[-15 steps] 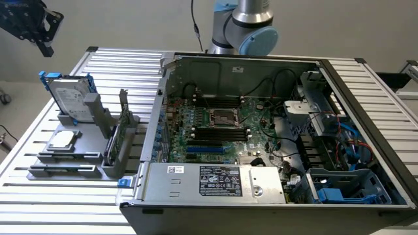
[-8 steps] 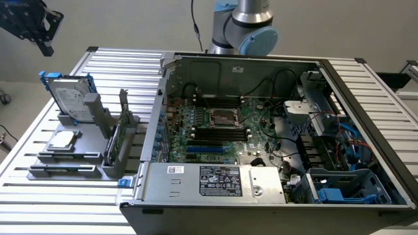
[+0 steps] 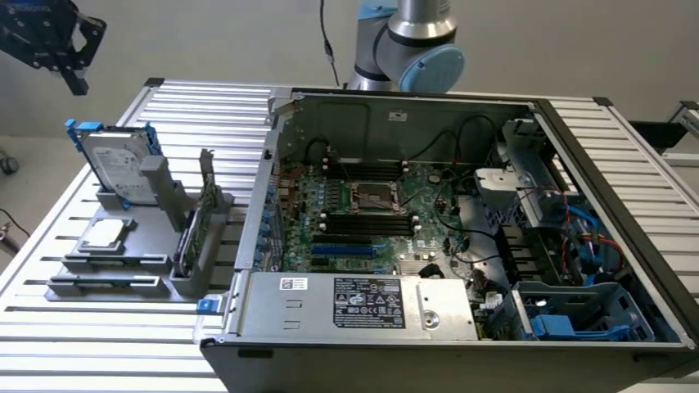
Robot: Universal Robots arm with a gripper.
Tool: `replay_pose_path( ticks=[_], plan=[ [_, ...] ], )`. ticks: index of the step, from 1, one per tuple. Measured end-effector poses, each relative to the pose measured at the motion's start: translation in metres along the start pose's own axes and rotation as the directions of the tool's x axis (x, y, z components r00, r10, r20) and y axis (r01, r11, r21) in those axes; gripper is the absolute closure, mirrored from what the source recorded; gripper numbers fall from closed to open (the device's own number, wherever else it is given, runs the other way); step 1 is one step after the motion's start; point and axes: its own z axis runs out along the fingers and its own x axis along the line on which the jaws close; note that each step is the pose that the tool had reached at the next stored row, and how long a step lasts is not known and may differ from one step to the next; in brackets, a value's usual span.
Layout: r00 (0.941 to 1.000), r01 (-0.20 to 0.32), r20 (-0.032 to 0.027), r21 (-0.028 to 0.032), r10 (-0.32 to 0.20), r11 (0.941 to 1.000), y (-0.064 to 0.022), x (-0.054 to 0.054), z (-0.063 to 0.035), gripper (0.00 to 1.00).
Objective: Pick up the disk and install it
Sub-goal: 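Pick up the disk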
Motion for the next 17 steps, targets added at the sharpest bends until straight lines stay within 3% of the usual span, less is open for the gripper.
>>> replay_pose_path(
  ticks=[5, 9, 13, 17],
  plan=[
    [0.996, 0.09, -0.0056, 0.0012, -0.09, 0.996, 0.0, 0.0, 0.0007, 0.89],
    [0.9867, 0.162, -0.0103, 0.0018, -0.162, 0.9867, -0.0001, 0.0, 0.0013, 0.89],
    [0.9723, 0.233, -0.0148, 0.0021, -0.233, 0.9724, -0.0001, 0.0, 0.0019, 0.89],
    [0.9528, 0.303, -0.0194, 0.002, -0.303, 0.953, -0.0001, 0.0, 0.0025, 0.89]
  ],
)
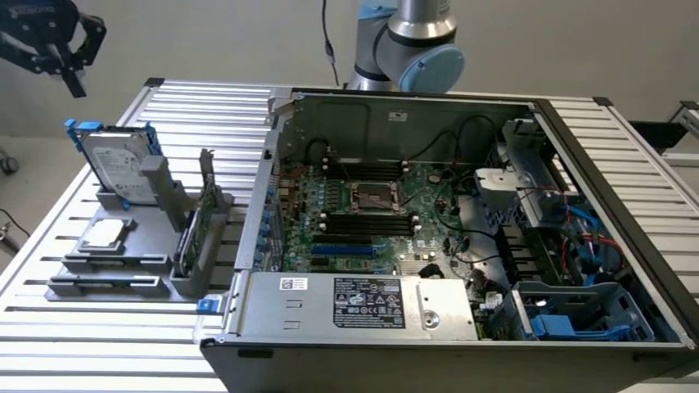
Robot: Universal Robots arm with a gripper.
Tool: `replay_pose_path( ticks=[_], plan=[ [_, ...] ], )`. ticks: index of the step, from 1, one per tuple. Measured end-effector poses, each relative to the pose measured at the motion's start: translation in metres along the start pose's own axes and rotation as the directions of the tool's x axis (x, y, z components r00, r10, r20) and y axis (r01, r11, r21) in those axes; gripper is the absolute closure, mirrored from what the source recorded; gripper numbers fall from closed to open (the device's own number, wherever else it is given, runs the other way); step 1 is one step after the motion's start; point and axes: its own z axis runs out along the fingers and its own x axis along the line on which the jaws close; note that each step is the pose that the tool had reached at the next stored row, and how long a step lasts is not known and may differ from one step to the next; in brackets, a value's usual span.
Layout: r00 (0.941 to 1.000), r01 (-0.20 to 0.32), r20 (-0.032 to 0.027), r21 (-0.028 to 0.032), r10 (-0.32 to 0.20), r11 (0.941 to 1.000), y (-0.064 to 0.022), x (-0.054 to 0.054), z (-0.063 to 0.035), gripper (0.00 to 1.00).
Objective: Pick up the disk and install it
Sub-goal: 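Pick up the disk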
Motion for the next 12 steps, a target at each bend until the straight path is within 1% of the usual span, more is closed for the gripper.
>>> replay_pose_path(
  ticks=[3, 6, 9, 11, 12],
  plan=[
    [0.9985, 0.055, -0.0033, 0.0008, -0.055, 0.9985, 0.0, 0.0, 0.0004, 0.89],
    [0.9941, 0.108, -0.0067, 0.0014, -0.108, 0.9942, 0.0, 0.0, 0.0008, 0.89],
    [0.9866, 0.163, -0.0102, 0.0018, -0.163, 0.9866, -0.0001, 0.0, 0.0013, 0.89],
    [0.9802, 0.198, -0.0124, 0.002, -0.198, 0.9803, -0.0001, 0.0, 0.0017, 0.89],
    [0.9761, 0.217, -0.0137, 0.002, -0.217, 0.9762, -0.0001, 0.0, 0.0019, 0.89]
  ],
)
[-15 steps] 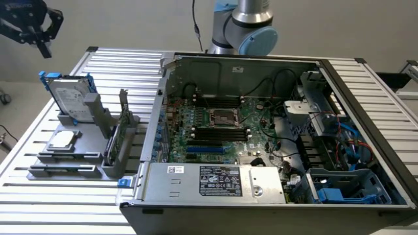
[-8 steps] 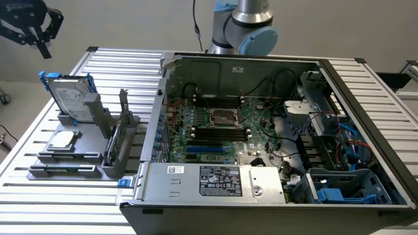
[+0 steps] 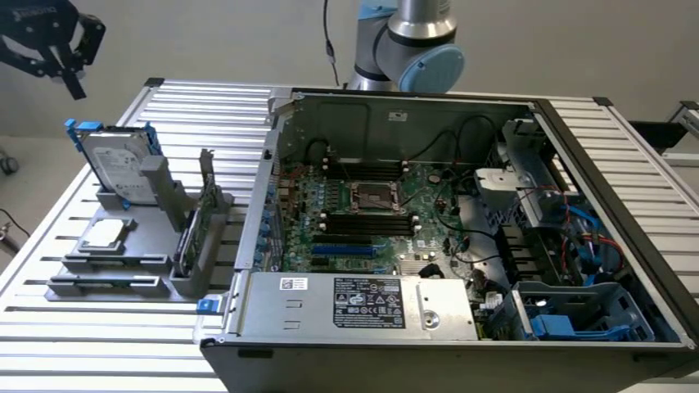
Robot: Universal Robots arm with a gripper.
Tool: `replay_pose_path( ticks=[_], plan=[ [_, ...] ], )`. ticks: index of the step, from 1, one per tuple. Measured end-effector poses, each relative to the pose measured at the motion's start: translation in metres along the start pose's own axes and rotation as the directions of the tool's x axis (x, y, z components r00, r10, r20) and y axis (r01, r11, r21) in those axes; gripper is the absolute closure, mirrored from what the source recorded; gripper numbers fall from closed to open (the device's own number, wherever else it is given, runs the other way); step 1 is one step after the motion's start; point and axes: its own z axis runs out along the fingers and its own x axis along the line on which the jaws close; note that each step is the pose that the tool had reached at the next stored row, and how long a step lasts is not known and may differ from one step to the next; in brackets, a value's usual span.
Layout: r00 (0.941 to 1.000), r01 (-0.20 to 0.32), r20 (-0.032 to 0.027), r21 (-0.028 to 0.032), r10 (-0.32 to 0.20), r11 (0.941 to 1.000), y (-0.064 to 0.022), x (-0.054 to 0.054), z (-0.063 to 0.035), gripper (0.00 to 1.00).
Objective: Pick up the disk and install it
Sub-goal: 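Pick up the disk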
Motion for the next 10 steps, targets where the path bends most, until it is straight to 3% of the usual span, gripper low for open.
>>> replay_pose_path(
  ticks=[5, 10],
  plan=[
    [0.996, 0.09, -0.0048, 0.0026, -0.09, 0.996, 0.0, 0.0, 0.0009, 0.89],
    [0.9837, 0.18, -0.0063, 0.0102, -0.18, 0.9836, -0.0001, 0.0, 0.0017, 0.89]
  ],
)
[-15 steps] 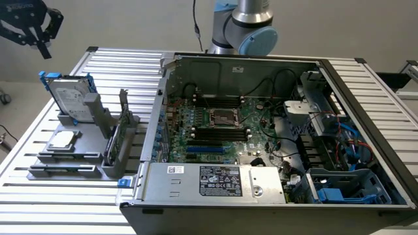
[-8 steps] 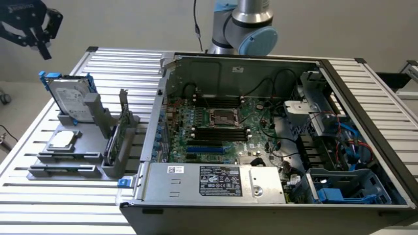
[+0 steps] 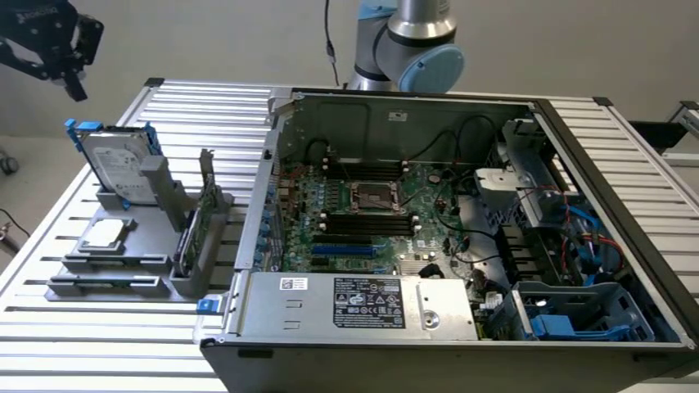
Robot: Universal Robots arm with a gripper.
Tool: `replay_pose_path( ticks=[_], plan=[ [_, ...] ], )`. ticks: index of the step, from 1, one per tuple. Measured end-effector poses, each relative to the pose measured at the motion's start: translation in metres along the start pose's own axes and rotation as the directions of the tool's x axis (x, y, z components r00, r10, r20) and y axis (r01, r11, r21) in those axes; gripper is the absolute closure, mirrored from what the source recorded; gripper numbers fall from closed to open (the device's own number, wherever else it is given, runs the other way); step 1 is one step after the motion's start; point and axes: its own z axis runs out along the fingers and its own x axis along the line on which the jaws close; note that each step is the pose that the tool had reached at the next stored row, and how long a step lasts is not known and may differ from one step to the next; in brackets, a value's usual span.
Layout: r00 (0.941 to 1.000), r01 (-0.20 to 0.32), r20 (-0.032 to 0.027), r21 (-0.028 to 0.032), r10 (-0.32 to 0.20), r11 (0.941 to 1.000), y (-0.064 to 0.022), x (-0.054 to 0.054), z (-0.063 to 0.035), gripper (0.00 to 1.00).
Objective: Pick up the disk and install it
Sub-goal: 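Pick up the disk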
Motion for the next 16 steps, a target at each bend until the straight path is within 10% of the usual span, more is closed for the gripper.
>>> replay_pose_path(
  ticks=[8, 16],
  plan=[
    [0.9894, 0.146, -0.0013, 0.014, -0.146, 0.9893, -0.0001, 0.0, 0.0012, 0.89],
    [0.958, 0.287, -0.0074, 0.019, -0.287, 0.9578, -0.0001, 0.0, 0.0022, 0.89]
  ],
)
